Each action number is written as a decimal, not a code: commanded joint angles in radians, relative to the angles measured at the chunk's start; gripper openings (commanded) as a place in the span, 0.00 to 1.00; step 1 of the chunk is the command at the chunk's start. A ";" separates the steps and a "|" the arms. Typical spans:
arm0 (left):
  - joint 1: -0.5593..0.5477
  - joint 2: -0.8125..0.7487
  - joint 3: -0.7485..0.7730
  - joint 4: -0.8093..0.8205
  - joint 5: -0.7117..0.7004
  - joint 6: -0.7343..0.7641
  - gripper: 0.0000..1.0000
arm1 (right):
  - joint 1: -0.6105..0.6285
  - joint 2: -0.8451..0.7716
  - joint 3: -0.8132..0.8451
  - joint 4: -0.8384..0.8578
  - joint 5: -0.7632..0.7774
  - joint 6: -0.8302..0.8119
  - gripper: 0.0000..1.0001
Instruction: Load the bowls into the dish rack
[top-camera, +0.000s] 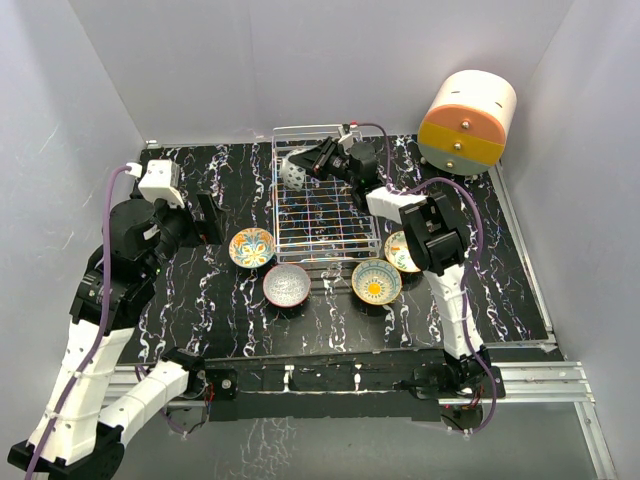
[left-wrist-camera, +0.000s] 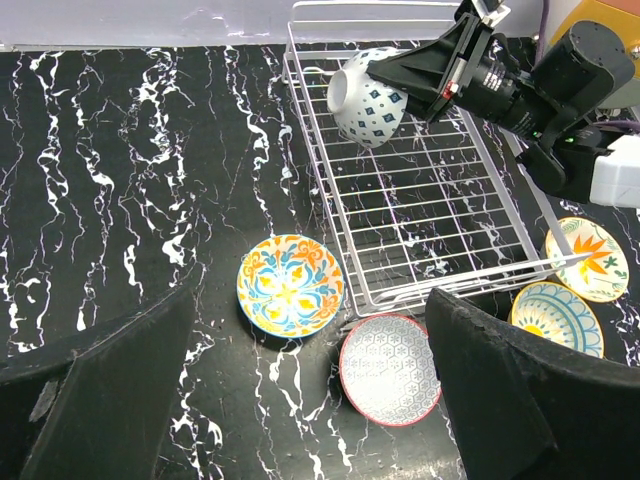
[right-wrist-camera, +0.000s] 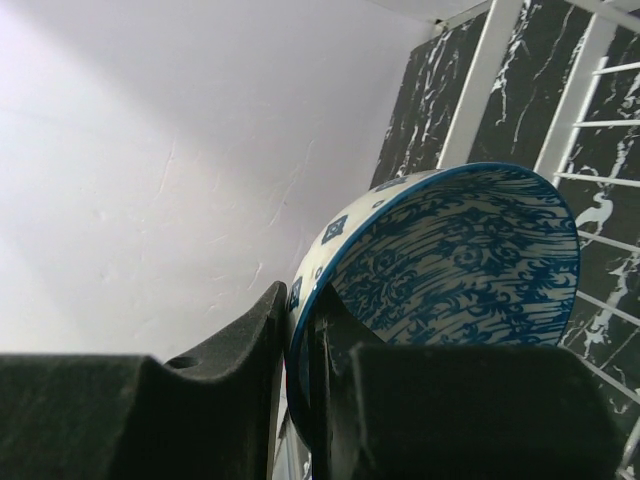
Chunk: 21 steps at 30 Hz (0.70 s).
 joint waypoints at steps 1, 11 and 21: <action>-0.004 -0.006 0.022 -0.006 -0.011 0.011 0.97 | 0.007 -0.026 0.083 -0.031 0.045 -0.063 0.08; -0.004 -0.015 0.021 -0.015 -0.018 0.008 0.97 | 0.033 0.000 0.077 -0.100 0.089 -0.057 0.08; -0.004 -0.018 0.025 -0.028 -0.023 0.009 0.97 | 0.029 -0.063 -0.052 -0.104 0.134 -0.066 0.11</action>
